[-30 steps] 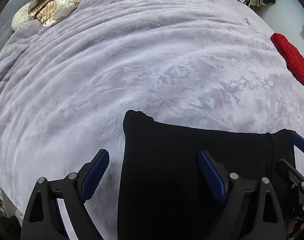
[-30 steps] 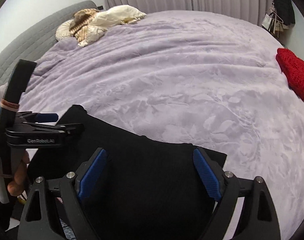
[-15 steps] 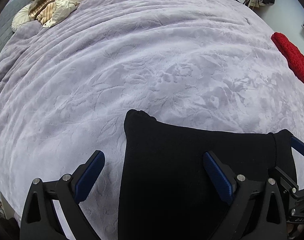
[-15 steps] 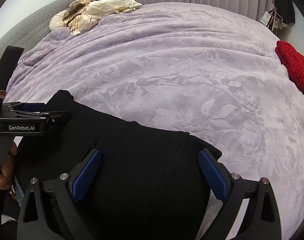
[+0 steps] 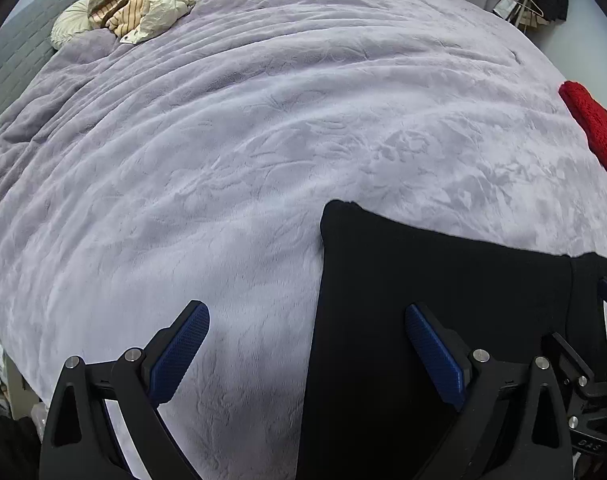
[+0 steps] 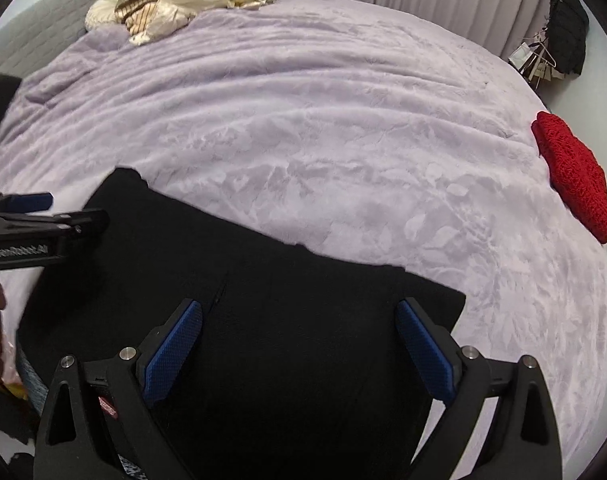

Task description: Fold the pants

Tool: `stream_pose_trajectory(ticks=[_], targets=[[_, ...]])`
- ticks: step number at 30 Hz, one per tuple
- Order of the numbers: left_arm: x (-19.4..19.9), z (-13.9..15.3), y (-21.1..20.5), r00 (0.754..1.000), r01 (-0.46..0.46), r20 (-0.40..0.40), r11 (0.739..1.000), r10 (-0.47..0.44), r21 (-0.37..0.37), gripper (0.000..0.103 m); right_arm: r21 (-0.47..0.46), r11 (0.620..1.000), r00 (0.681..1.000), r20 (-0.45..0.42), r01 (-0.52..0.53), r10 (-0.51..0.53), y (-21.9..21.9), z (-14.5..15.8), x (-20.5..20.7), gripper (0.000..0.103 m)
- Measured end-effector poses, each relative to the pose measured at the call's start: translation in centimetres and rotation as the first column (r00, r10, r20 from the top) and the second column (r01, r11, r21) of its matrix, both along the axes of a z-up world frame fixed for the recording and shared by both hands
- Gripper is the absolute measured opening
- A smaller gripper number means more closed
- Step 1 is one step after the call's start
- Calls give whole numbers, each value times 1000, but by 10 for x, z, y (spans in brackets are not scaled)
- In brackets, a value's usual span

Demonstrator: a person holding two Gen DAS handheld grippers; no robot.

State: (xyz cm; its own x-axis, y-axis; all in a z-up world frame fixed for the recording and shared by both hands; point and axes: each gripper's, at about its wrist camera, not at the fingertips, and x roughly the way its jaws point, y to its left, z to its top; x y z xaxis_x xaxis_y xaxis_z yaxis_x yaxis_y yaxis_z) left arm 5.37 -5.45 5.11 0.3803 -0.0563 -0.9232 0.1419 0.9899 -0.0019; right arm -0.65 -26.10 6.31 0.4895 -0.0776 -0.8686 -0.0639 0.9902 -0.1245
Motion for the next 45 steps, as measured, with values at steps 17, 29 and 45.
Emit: stream_pose_trajectory(ticks=[17, 29, 45], targets=[[-103, 36, 25, 964, 231, 148, 971, -220, -64, 100, -11, 999, 981, 191, 40, -37, -9, 21, -131, 103], [-111, -1, 24, 983, 184, 33, 965, -181, -188, 103, 15, 998, 996, 66, 61, -62, -22, -16, -138, 102], [-109, -8, 21, 985, 167, -13, 962, -173, -215, 103, 305, 935, 978, 158, -179, 136, -15, 10, -151, 102]])
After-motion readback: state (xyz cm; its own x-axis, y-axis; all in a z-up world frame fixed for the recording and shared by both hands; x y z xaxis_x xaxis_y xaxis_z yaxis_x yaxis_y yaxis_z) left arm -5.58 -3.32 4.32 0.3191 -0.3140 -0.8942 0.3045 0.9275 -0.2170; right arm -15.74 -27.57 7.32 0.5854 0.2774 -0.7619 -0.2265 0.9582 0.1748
